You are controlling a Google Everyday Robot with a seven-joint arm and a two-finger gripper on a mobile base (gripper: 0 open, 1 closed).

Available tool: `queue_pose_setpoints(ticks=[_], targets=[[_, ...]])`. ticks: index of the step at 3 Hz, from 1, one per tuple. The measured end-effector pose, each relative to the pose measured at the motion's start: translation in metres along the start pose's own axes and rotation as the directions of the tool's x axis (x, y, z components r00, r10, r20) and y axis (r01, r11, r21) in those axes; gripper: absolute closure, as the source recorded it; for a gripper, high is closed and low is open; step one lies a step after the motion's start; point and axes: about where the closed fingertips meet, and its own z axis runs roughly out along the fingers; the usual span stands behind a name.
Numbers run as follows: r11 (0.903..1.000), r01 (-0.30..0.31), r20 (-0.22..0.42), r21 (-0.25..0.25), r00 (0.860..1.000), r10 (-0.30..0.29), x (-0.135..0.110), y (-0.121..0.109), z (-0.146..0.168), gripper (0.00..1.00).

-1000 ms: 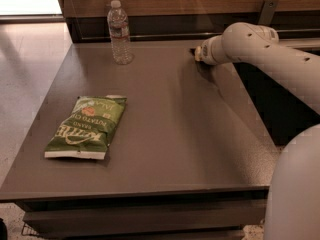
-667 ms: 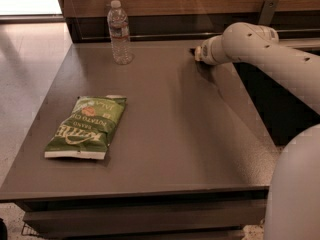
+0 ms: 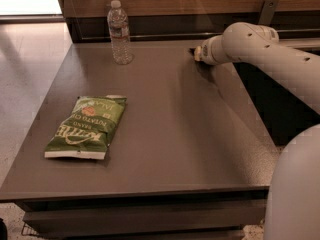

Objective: Pick rxbar chocolate

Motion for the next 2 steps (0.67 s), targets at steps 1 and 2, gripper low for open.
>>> queue_pose_setpoints(ticks=[1,2], targets=[[1.0000,0.000,0.000,0.000,1.000,0.000,0.0000,0.0000,0.0000,1.00],[1.0000,0.000,0.000,0.000,1.000,0.000,-0.0003,0.0000,-0.0002,1.00]])
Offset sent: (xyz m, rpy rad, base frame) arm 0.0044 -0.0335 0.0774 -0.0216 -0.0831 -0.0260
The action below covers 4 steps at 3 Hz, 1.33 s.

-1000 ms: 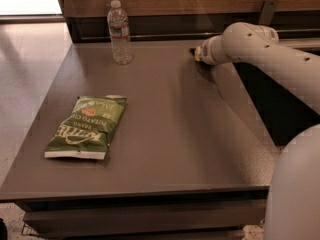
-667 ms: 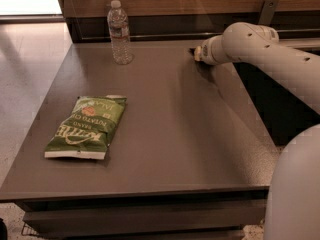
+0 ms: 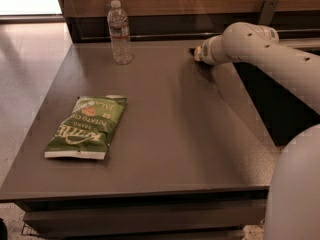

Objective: Pick rxbar chocolate

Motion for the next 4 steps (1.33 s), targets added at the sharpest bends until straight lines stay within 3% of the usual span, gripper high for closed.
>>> queue_pose_setpoints(ticks=[4], targets=[[1.0000,0.003,0.003,0.001,1.000,-0.003,-0.0002,0.0020,0.0016,1.00]])
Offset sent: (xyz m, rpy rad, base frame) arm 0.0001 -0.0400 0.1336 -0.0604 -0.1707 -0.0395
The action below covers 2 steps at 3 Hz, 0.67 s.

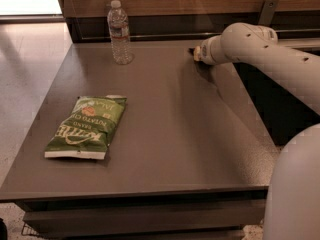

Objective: Pick rxbar chocolate

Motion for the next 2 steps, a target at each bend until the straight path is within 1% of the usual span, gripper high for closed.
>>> queue_pose_setpoints(ticks=[2], targets=[[1.0000,0.000,0.000,0.000,1.000,0.000,-0.0001,0.0000,0.0000,1.00]])
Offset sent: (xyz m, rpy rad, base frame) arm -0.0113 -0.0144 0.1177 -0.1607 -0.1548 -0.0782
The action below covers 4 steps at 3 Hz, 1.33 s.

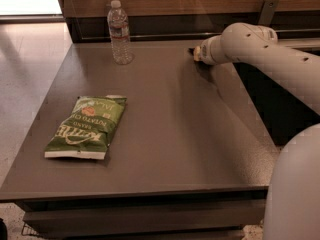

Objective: Pick rxbar chocolate

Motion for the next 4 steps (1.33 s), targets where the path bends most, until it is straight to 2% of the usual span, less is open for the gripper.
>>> queue_pose_setpoints(ticks=[1,2,3,4], targets=[[1.0000,0.003,0.003,0.004,1.000,-0.003,-0.003,0.000,-0.002,1.00],[0.9926,0.069,0.076,0.100,0.994,-0.077,-0.058,0.001,-0.054,1.00],[0.9874,0.097,0.115,0.126,0.987,-0.111,-0.079,0.004,-0.076,1.00],[0.9927,0.092,0.113,0.078,0.989,-0.101,-0.086,0.001,-0.090,1.00]])
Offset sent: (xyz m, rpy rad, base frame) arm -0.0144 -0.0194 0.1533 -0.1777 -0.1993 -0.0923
